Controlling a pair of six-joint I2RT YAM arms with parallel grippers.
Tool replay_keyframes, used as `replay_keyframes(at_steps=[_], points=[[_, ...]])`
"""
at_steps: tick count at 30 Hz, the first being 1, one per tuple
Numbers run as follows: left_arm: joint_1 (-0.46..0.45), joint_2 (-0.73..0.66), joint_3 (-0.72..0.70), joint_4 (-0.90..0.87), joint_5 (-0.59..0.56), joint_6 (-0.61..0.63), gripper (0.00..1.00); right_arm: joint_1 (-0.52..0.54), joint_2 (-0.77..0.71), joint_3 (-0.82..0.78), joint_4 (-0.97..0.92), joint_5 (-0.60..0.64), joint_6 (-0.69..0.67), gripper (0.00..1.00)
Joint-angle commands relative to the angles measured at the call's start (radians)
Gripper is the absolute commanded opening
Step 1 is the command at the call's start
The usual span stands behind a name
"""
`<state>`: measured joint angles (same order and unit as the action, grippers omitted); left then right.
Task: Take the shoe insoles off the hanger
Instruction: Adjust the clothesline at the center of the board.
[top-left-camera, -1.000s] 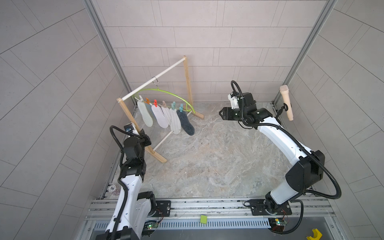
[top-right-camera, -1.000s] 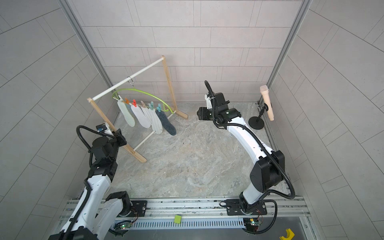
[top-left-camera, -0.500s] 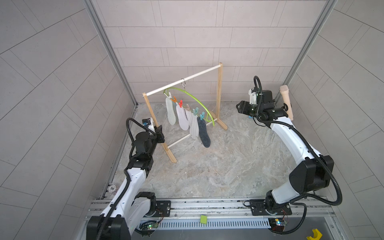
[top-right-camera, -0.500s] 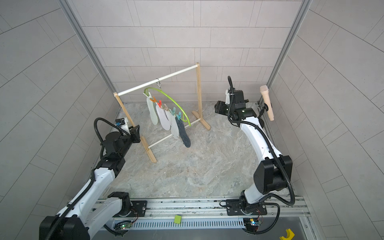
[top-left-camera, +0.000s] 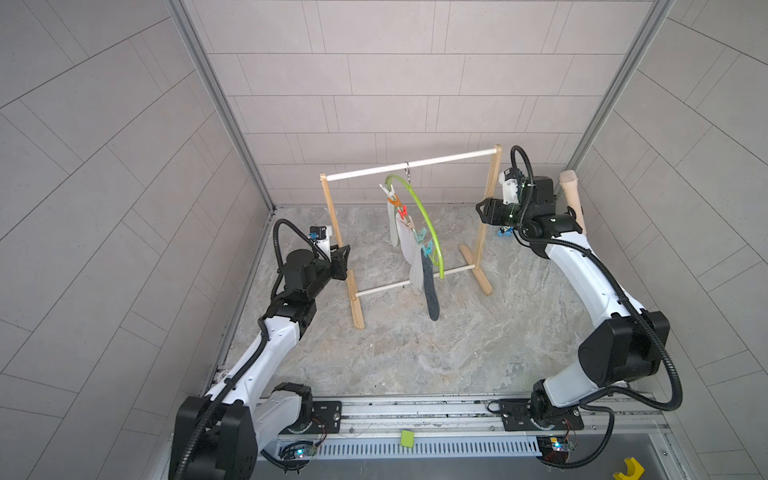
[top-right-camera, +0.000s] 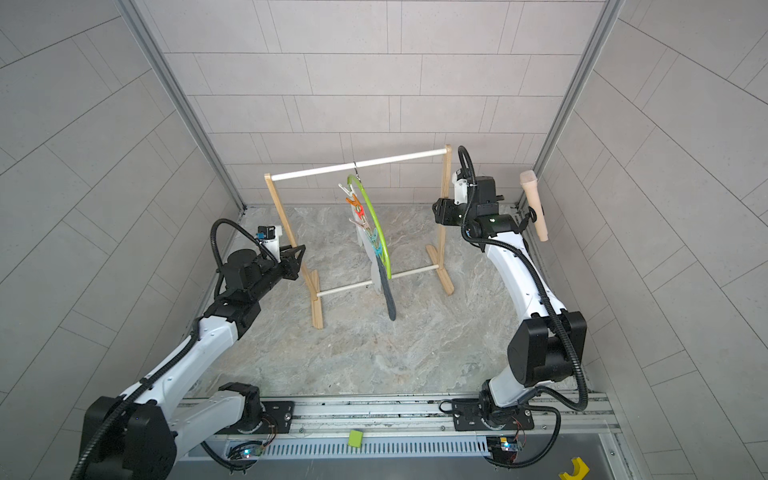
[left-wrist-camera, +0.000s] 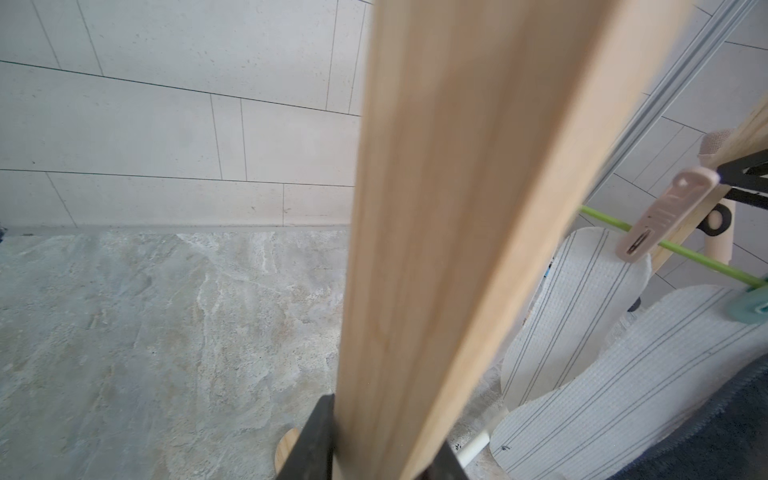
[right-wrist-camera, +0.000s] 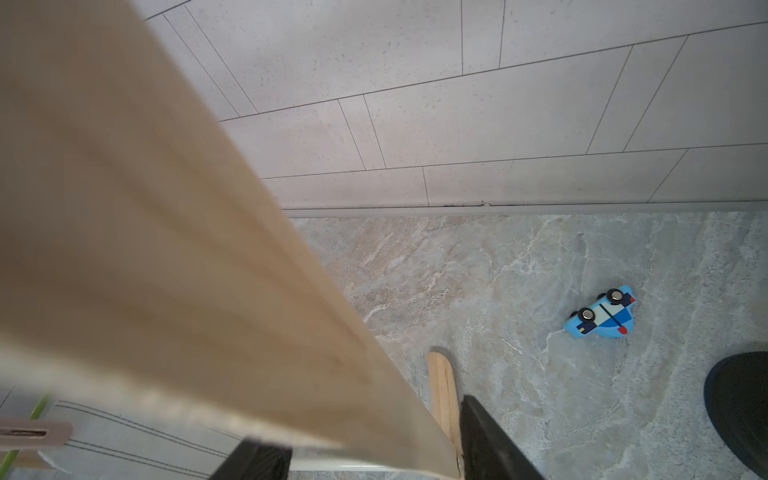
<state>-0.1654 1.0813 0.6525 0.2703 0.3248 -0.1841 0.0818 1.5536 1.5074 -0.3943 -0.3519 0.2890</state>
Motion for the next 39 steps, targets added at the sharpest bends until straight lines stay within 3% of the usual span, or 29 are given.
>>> replay_keyframes(at_steps=[1,9,15,27,32,39], points=[[-0.014,0.033,0.004,-0.153,0.102,-0.081,0.00,-0.007,-0.034,-0.036,0.041,-0.005,-0.022,0.67],[-0.018,0.058,0.012,-0.166,0.088,-0.068,0.00,-0.007,-0.058,-0.104,0.097,0.025,-0.006,0.58],[-0.028,0.070,0.016,-0.169,0.055,-0.054,0.00,-0.007,-0.081,-0.146,0.139,0.052,0.004,0.37],[-0.032,0.116,0.078,-0.148,-0.082,-0.007,0.00,-0.007,-0.078,-0.148,0.199,0.089,0.042,0.13],[-0.031,0.171,0.115,-0.117,-0.106,0.003,0.00,-0.007,-0.076,-0.144,0.214,0.097,0.061,0.06],[-0.031,0.218,0.127,-0.113,-0.121,0.026,0.02,-0.005,-0.176,-0.239,0.233,0.138,0.073,0.04]])
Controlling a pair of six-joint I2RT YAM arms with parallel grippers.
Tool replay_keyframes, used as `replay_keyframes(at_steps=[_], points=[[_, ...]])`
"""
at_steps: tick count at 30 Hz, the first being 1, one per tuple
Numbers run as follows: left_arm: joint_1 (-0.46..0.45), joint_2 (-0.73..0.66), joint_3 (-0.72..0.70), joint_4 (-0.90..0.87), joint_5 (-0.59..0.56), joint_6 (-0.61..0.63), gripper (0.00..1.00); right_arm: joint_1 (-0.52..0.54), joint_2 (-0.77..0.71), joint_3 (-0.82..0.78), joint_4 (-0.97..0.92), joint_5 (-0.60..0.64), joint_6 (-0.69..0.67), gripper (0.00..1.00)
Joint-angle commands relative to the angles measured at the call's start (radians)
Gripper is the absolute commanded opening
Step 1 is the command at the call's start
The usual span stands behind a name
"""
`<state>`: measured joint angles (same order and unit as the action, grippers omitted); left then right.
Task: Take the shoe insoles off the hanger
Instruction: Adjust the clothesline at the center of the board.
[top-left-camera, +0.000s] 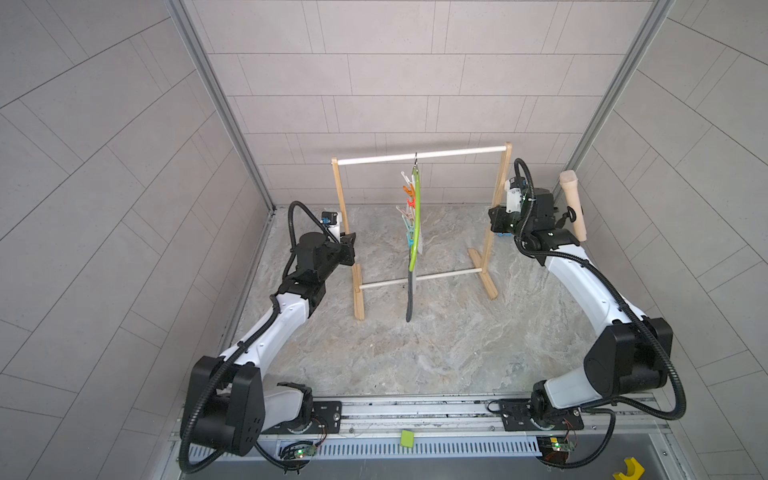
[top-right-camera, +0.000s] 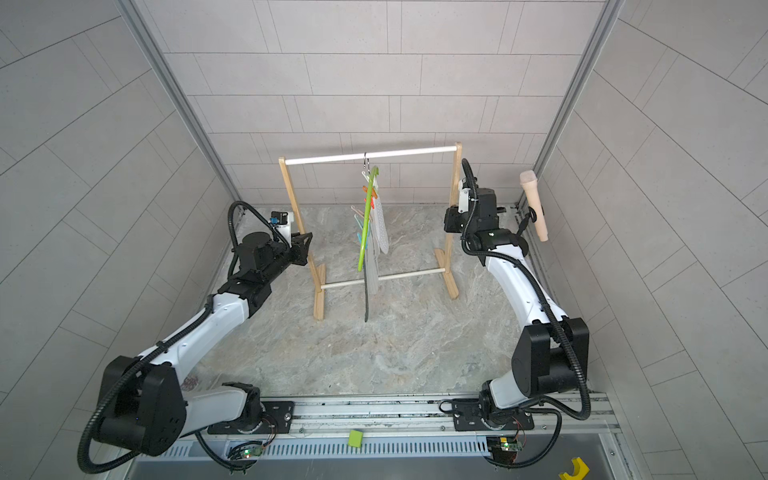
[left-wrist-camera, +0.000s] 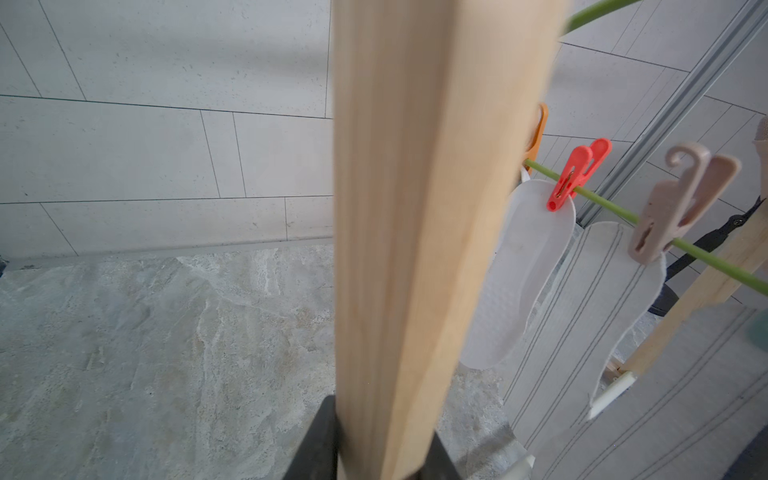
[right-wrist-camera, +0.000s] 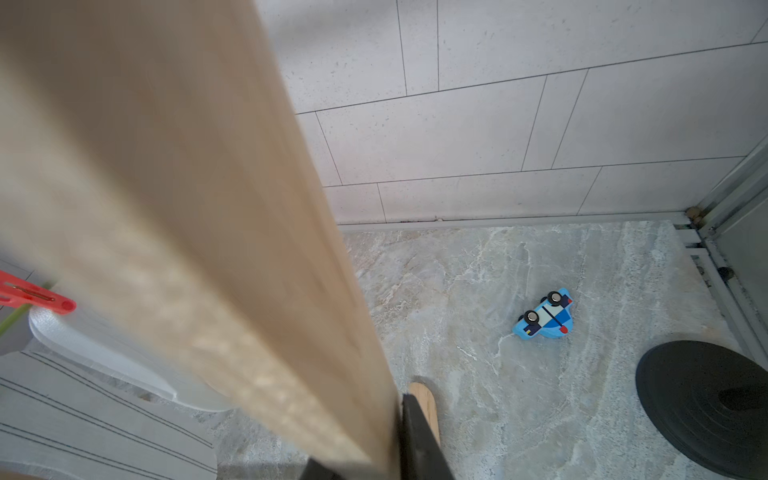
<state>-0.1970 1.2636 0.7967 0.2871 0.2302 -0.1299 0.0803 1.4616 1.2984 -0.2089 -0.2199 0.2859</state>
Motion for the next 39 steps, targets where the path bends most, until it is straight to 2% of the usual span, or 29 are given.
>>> replay_keyframes(at_steps=[1,6,12,18,23,26,39], points=[[0.001,0.038,-0.017,-0.128,-0.030,-0.029,0.03,-0.004,-0.101,-0.049,0.050,0.009,0.078,0.04],[0.001,0.046,-0.026,-0.123,-0.036,-0.027,0.08,-0.002,-0.205,-0.171,0.056,0.025,0.096,0.04],[0.000,0.030,-0.054,-0.132,-0.039,-0.038,0.09,0.001,-0.285,-0.261,0.042,0.046,0.095,0.05],[-0.002,-0.027,-0.118,-0.128,-0.058,-0.066,0.12,0.001,-0.272,-0.274,0.043,0.041,0.081,0.05],[-0.001,-0.039,-0.139,-0.109,-0.094,-0.076,0.10,0.001,-0.259,-0.283,0.084,0.043,0.075,0.05],[-0.004,-0.023,-0.119,-0.091,-0.129,-0.070,0.07,0.001,-0.267,-0.307,0.120,0.056,0.063,0.05],[-0.004,0.102,-0.011,-0.026,-0.180,-0.014,0.08,0.015,-0.227,-0.303,0.182,0.070,0.047,0.05]])
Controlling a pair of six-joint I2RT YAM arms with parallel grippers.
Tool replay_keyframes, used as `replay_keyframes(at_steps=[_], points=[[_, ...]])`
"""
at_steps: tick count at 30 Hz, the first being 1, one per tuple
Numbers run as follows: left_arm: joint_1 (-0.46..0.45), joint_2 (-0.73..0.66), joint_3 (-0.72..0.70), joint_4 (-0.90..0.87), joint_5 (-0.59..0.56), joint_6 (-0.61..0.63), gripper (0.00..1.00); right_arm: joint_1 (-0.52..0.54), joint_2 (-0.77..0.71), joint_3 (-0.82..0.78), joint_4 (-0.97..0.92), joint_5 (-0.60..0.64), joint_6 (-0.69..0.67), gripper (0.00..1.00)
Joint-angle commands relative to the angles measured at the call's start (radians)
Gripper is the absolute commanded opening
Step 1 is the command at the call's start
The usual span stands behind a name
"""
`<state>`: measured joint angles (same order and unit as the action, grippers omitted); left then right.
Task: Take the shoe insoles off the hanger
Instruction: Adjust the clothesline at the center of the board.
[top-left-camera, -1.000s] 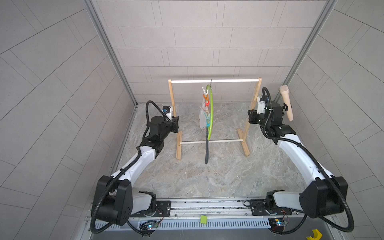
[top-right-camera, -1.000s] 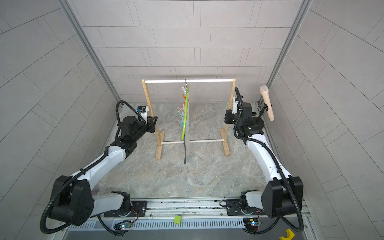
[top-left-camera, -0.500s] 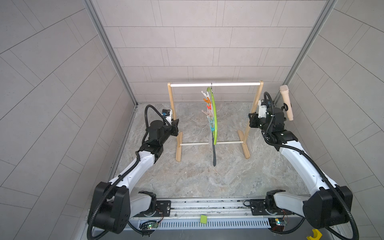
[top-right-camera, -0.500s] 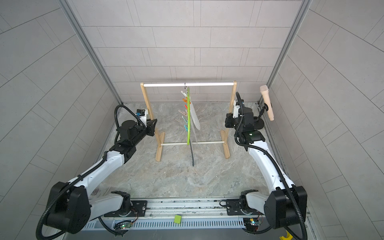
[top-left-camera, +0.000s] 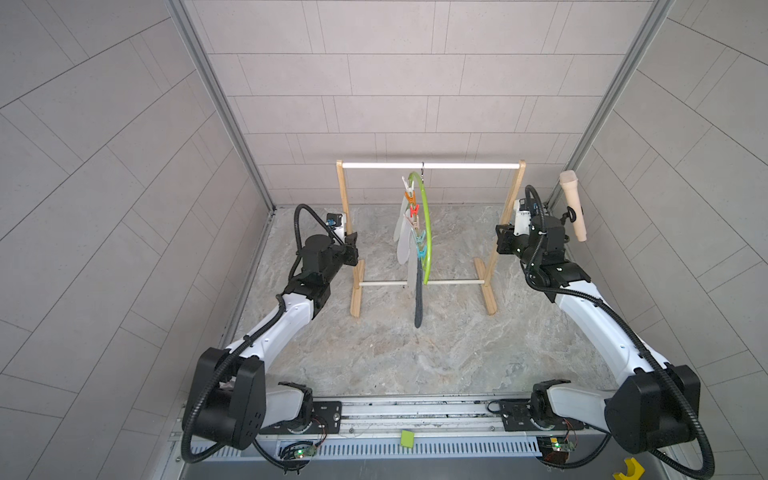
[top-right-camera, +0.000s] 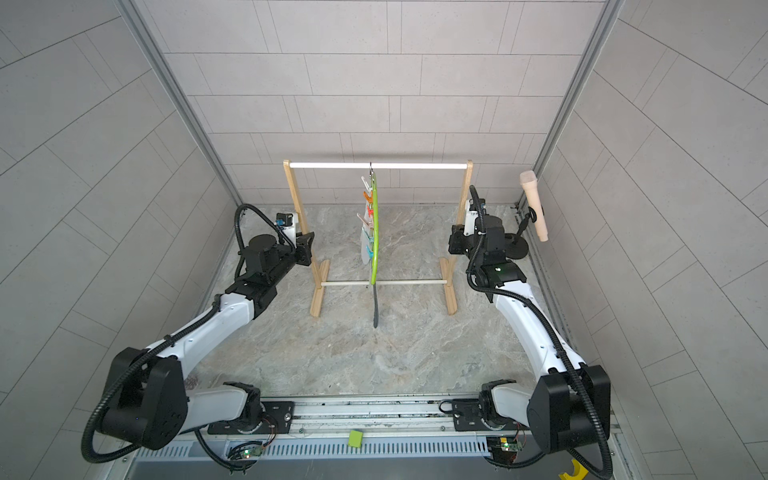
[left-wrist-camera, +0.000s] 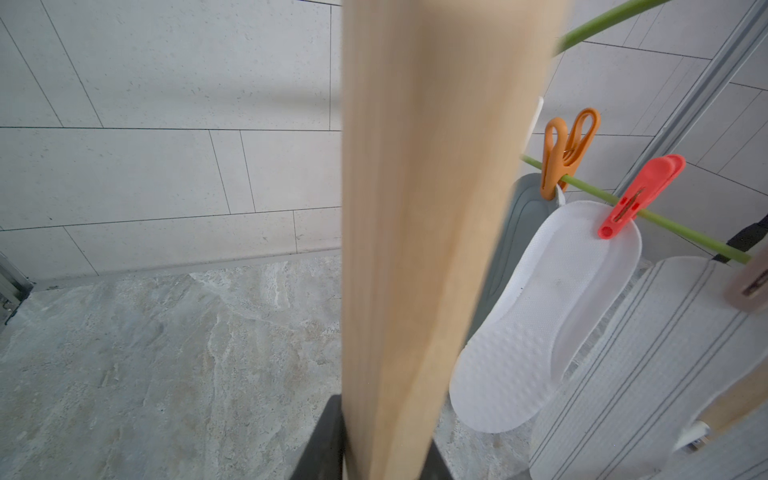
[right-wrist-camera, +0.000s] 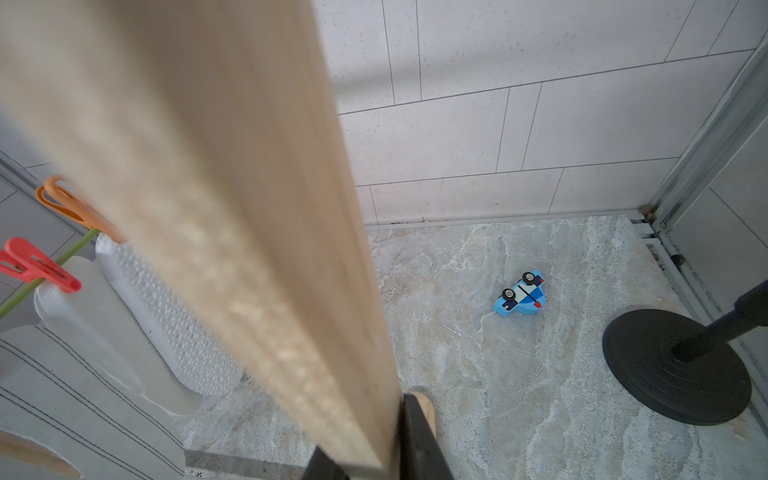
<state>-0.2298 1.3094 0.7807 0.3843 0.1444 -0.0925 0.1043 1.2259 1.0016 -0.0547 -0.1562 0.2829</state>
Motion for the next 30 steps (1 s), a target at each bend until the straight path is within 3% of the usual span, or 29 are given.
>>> replay_keyframes(at_steps=[1,6,10,11,15,18,19,24,25,27,28,30], points=[[0.029,0.066,0.012,-0.121,-0.091,-0.052,0.08,-0.008,0.013,-0.003,0.027,0.008,0.049,0.05],[0.028,0.088,0.025,-0.116,-0.077,-0.070,0.09,-0.008,0.016,-0.018,0.031,0.014,0.053,0.08],[0.029,0.053,-0.018,-0.121,-0.084,-0.073,0.22,-0.007,0.005,-0.040,0.030,0.015,0.054,0.23],[0.029,0.038,-0.031,-0.130,-0.089,-0.072,0.27,-0.008,0.001,-0.046,0.029,0.013,0.052,0.31],[0.027,-0.022,-0.078,-0.156,-0.090,-0.073,0.47,-0.009,-0.017,-0.056,0.021,0.011,0.045,0.46],[0.026,-0.055,-0.099,-0.181,-0.092,-0.078,0.94,-0.011,-0.019,-0.056,0.007,0.013,0.035,0.52],[0.027,-0.063,-0.105,-0.183,-0.094,-0.079,1.00,-0.012,-0.019,-0.057,0.003,0.009,0.032,0.54],[0.028,-0.116,-0.121,-0.215,-0.110,-0.092,1.00,-0.013,-0.023,-0.045,-0.010,-0.004,0.011,0.63],[0.027,-0.129,-0.122,-0.223,-0.115,-0.096,1.00,-0.012,-0.025,-0.042,-0.014,-0.009,0.007,0.73],[0.027,-0.162,-0.123,-0.241,-0.125,-0.105,1.00,-0.013,-0.033,-0.036,-0.024,-0.022,0.001,0.81],[0.027,-0.181,-0.124,-0.253,-0.131,-0.112,1.00,-0.012,-0.039,-0.031,-0.035,-0.030,-0.002,0.99],[0.029,-0.222,-0.125,-0.281,-0.144,-0.123,1.00,-0.012,-0.062,-0.030,-0.055,-0.037,-0.001,1.00]])
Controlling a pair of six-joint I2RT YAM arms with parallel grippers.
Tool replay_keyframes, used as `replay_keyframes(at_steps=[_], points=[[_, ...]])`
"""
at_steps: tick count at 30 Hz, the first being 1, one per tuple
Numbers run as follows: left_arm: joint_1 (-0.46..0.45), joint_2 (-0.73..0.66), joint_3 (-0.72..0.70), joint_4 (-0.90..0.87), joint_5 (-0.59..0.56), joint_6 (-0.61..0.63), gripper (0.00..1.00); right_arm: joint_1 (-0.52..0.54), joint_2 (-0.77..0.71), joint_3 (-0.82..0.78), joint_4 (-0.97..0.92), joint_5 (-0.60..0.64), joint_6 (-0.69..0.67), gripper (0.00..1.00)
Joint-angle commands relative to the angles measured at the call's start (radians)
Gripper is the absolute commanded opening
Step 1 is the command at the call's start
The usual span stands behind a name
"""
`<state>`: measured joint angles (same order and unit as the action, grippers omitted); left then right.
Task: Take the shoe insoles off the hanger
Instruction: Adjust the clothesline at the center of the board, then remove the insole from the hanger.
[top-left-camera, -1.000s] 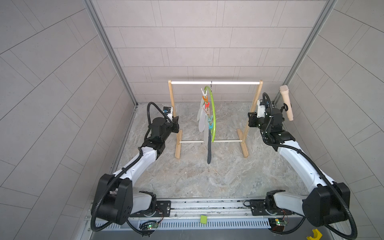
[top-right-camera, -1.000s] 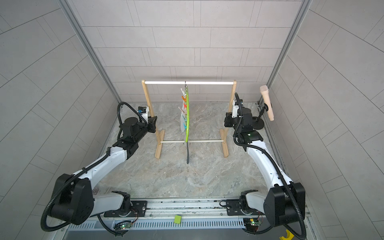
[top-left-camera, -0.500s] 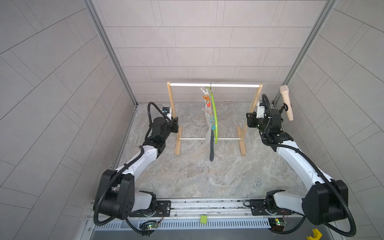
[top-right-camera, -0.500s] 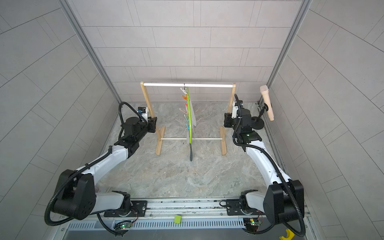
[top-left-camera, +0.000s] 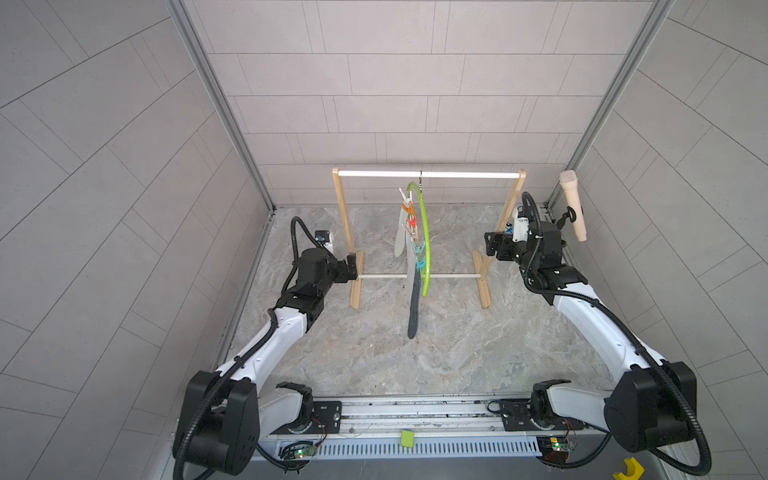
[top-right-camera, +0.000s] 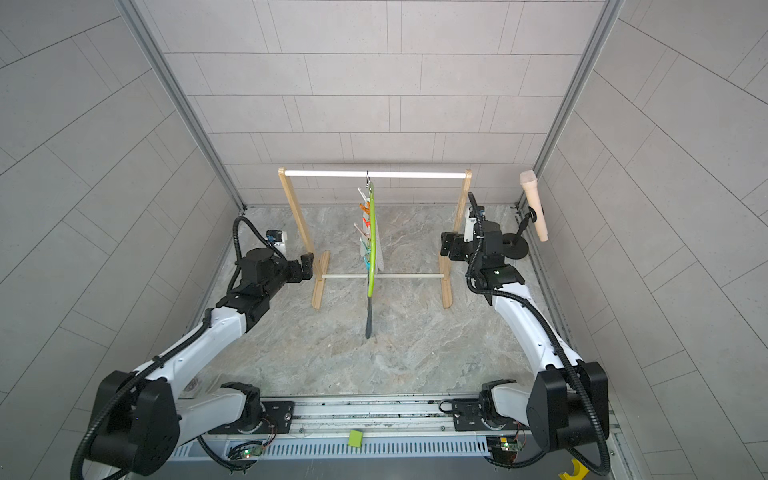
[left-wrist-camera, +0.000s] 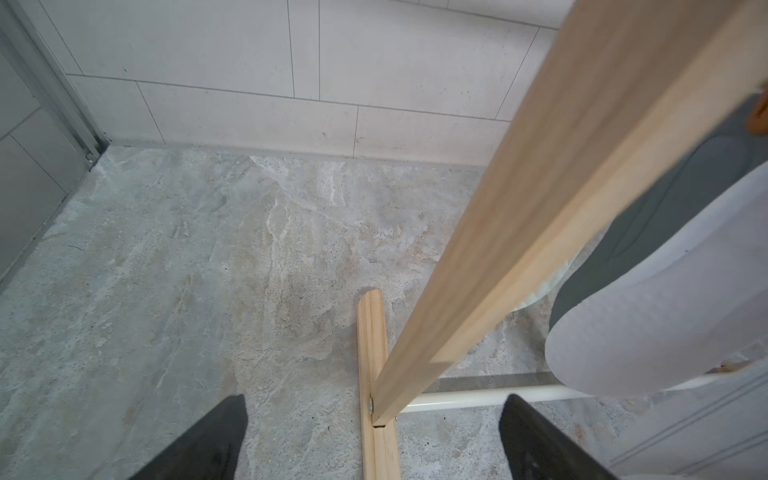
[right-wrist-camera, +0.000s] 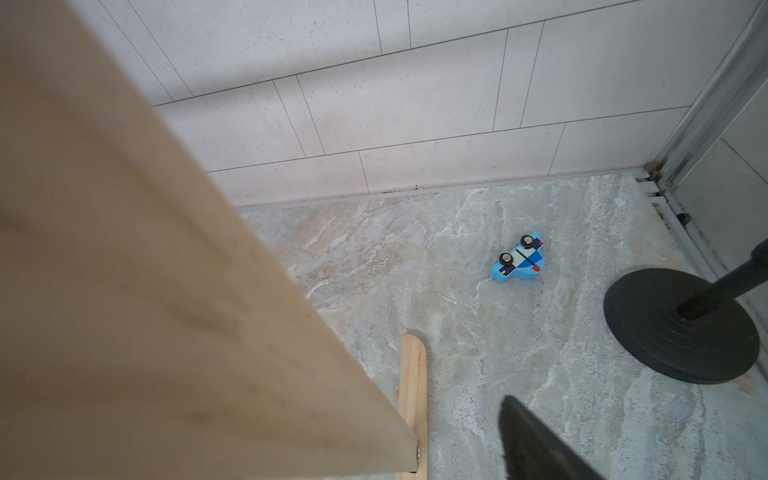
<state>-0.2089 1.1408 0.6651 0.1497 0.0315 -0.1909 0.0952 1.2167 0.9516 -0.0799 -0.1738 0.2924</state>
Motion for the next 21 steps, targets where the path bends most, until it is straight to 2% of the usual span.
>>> replay_keyframes(at_steps=[1,8,12,14,16,19,21], points=[[0.006,-0.072,-0.009,-0.063,-0.040,-0.031,1.00,-0.003,-0.067,0.016,-0.033,-0.019,-0.008,1.00],[0.006,-0.212,0.015,-0.232,-0.120,-0.071,1.00,-0.003,-0.206,-0.011,-0.133,-0.005,-0.005,1.00],[0.006,-0.286,0.044,-0.320,-0.142,-0.102,1.00,-0.003,-0.306,-0.023,-0.196,0.059,0.026,1.00],[0.006,-0.316,0.056,-0.356,-0.114,-0.115,1.00,-0.004,-0.355,-0.016,-0.260,0.154,0.112,1.00],[0.007,-0.340,0.075,-0.399,-0.095,-0.148,1.00,-0.011,-0.387,-0.005,-0.310,0.197,0.206,1.00],[0.006,-0.352,0.107,-0.484,-0.098,-0.233,1.00,-0.023,-0.393,0.053,-0.408,0.125,0.259,0.99],[0.007,-0.353,0.123,-0.540,-0.068,-0.270,1.00,-0.024,-0.380,0.101,-0.469,0.018,0.263,0.91]])
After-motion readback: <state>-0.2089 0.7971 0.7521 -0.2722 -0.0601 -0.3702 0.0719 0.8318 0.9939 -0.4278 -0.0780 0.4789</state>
